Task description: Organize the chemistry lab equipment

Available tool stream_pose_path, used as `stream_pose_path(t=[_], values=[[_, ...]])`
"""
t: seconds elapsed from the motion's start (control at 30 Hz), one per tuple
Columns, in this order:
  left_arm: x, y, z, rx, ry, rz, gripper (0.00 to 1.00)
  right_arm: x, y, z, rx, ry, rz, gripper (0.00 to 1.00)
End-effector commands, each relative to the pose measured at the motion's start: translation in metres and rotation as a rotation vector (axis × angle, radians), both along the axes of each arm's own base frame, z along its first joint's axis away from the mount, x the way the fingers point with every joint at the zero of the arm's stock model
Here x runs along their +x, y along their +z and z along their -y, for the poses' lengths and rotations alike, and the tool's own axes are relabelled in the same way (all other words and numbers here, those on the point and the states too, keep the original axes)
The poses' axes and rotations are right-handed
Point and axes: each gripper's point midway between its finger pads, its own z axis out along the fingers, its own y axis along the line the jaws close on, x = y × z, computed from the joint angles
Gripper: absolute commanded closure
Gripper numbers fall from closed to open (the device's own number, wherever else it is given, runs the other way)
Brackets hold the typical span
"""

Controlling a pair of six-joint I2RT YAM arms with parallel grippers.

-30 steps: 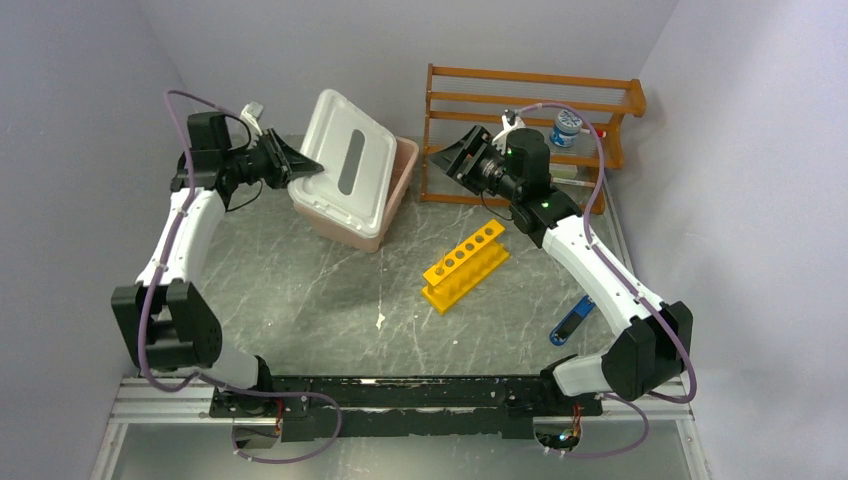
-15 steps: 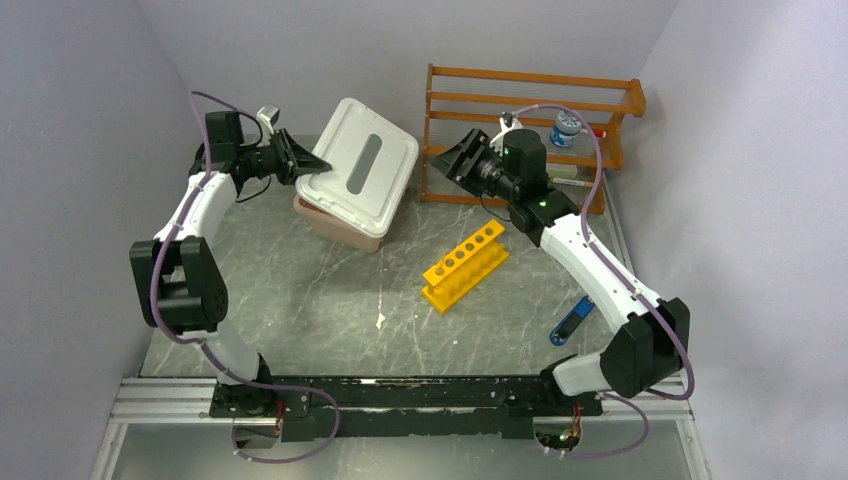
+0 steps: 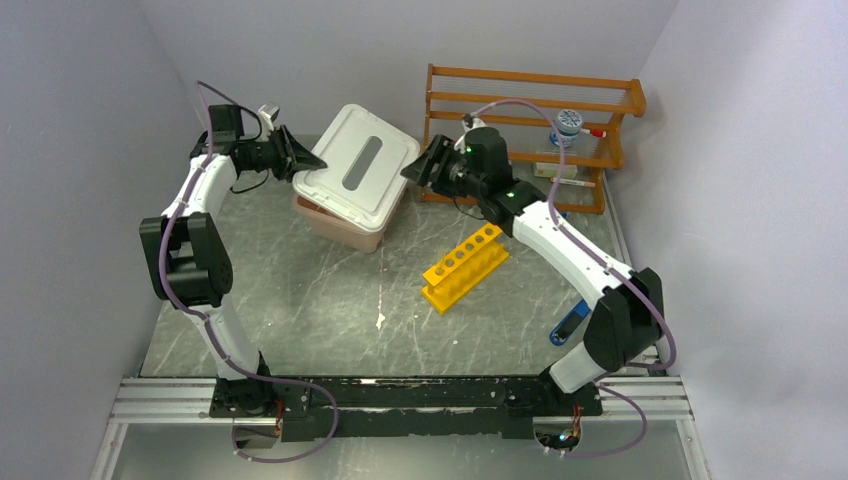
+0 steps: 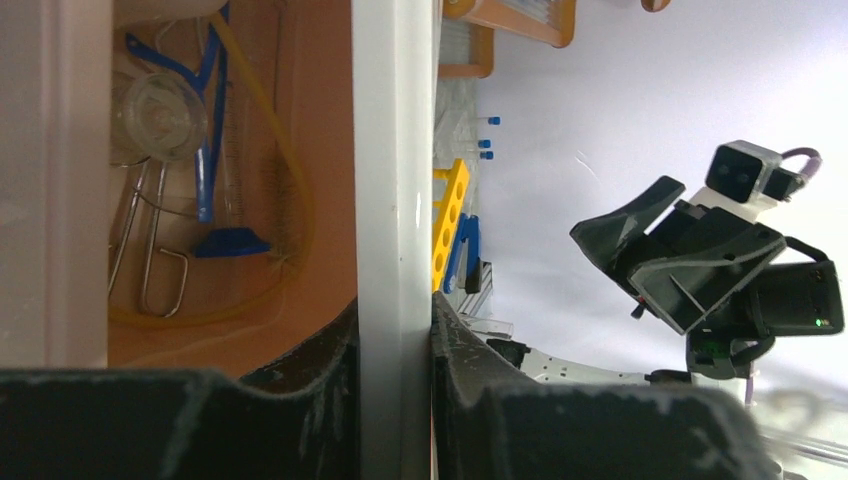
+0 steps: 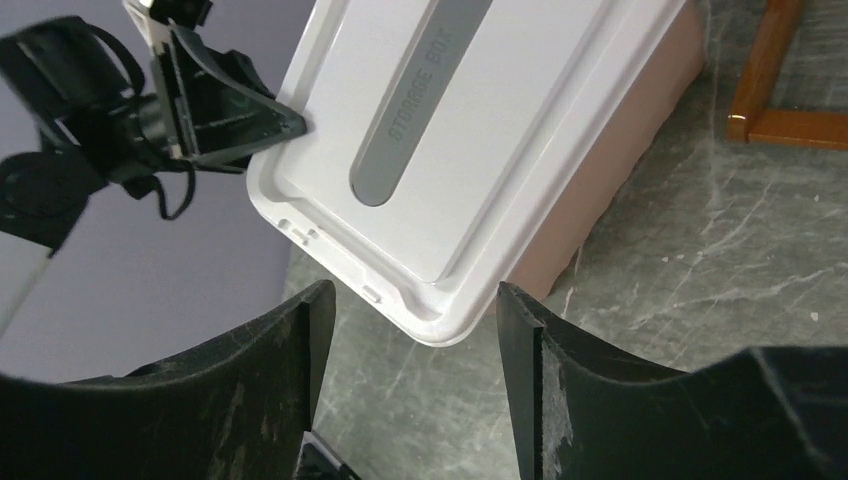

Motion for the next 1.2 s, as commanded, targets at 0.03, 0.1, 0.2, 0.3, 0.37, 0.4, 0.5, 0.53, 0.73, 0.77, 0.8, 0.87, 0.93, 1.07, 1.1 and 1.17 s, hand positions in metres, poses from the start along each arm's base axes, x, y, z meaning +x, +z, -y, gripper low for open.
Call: stream_pose_path(t=[0.03, 0.1, 0.2, 0.3, 0.37, 0.4, 0.5, 0.53, 0.73, 0.77, 0.8, 0.87, 0.93, 1.07, 1.1, 1.17], values=[[0.011, -0.011, -0.036, 0.153, 0.103, 0.035, 0.56, 0.003, -0.030, -0.018, -0.177, 0.033, -0.011, 0.35], [0.013, -0.012, -0.042, 0.182, 0.132, 0.047, 0.52, 0.005, -0.042, -0.024, -0.223, 0.045, -0.023, 0.35], [0.017, -0.009, -0.046, 0.199, 0.154, 0.073, 0.50, 0.007, -0.057, -0.032, -0.272, 0.062, -0.035, 0.34], [0.020, -0.008, -0.055, 0.260, 0.182, 0.084, 0.49, 0.008, -0.068, -0.037, -0.294, 0.077, -0.046, 0.34], [0.022, -0.010, -0.065, 0.332, 0.212, 0.084, 0.48, 0.008, -0.072, -0.041, -0.292, 0.088, -0.051, 0.33], [0.023, -0.012, -0.070, 0.370, 0.227, 0.080, 0.47, 0.009, -0.074, -0.043, -0.288, 0.095, -0.054, 0.33], [0.025, -0.013, -0.083, 0.447, 0.266, 0.092, 0.31, 0.009, -0.081, -0.049, -0.277, 0.113, -0.071, 0.32], [0.024, -0.014, -0.081, 0.445, 0.261, 0.099, 0.26, 0.009, -0.082, -0.052, -0.269, 0.121, -0.073, 0.32], [0.014, -0.030, -0.076, 0.432, 0.226, 0.084, 0.17, 0.017, -0.090, -0.062, -0.251, 0.133, -0.090, 0.35], [0.013, -0.033, -0.076, 0.433, 0.219, 0.078, 0.17, 0.018, -0.091, -0.064, -0.249, 0.134, -0.093, 0.36], [0.011, -0.037, -0.075, 0.432, 0.211, 0.070, 0.18, 0.018, -0.092, -0.066, -0.243, 0.139, -0.096, 0.38], [0.009, -0.045, -0.072, 0.427, 0.192, 0.054, 0.18, 0.018, -0.094, -0.070, -0.231, 0.150, -0.101, 0.44], [0.006, -0.051, -0.069, 0.419, 0.173, 0.037, 0.19, 0.018, -0.094, -0.075, -0.219, 0.169, -0.107, 0.48], [0.001, -0.062, -0.061, 0.391, 0.146, -0.013, 0.28, 0.016, -0.094, -0.081, -0.208, 0.190, -0.118, 0.53], [0.000, -0.064, -0.061, 0.396, 0.146, -0.026, 0.31, 0.016, -0.095, -0.081, -0.207, 0.193, -0.119, 0.54], [-0.001, -0.067, -0.064, 0.413, 0.156, -0.041, 0.38, 0.016, -0.094, -0.083, -0.208, 0.199, -0.117, 0.52]])
